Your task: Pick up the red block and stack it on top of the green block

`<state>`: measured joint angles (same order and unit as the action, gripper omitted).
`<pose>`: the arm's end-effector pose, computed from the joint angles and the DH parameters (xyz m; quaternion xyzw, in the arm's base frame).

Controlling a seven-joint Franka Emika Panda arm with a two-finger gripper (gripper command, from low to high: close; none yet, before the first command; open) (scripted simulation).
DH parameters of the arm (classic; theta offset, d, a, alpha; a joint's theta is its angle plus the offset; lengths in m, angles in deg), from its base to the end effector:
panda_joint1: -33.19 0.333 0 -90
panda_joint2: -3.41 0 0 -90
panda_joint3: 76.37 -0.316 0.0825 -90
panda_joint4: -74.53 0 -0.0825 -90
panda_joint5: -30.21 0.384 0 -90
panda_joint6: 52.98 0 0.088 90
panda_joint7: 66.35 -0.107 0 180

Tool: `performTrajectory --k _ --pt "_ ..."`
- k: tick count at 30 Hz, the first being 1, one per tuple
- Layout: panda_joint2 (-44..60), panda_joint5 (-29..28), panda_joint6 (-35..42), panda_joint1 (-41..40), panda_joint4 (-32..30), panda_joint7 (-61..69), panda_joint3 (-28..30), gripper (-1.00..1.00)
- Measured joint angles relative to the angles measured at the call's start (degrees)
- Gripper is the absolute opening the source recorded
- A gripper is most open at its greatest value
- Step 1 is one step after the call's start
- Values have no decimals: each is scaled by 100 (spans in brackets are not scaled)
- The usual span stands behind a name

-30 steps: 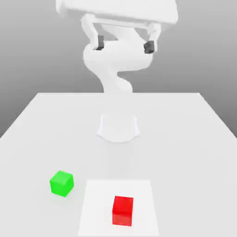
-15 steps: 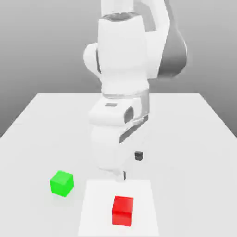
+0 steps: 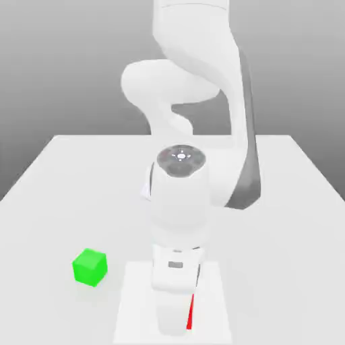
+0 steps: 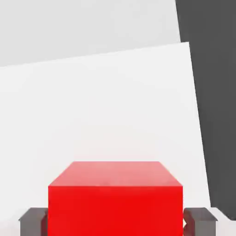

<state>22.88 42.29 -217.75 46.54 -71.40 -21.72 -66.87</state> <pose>0.4465 0.0120 0.1472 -0.9474 -0.3201 0.0005 0.0001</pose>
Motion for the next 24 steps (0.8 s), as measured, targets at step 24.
performTrajectory --k 24 --pt "-2033 -1180 475 -1595 -1486 -53 1512 -100"
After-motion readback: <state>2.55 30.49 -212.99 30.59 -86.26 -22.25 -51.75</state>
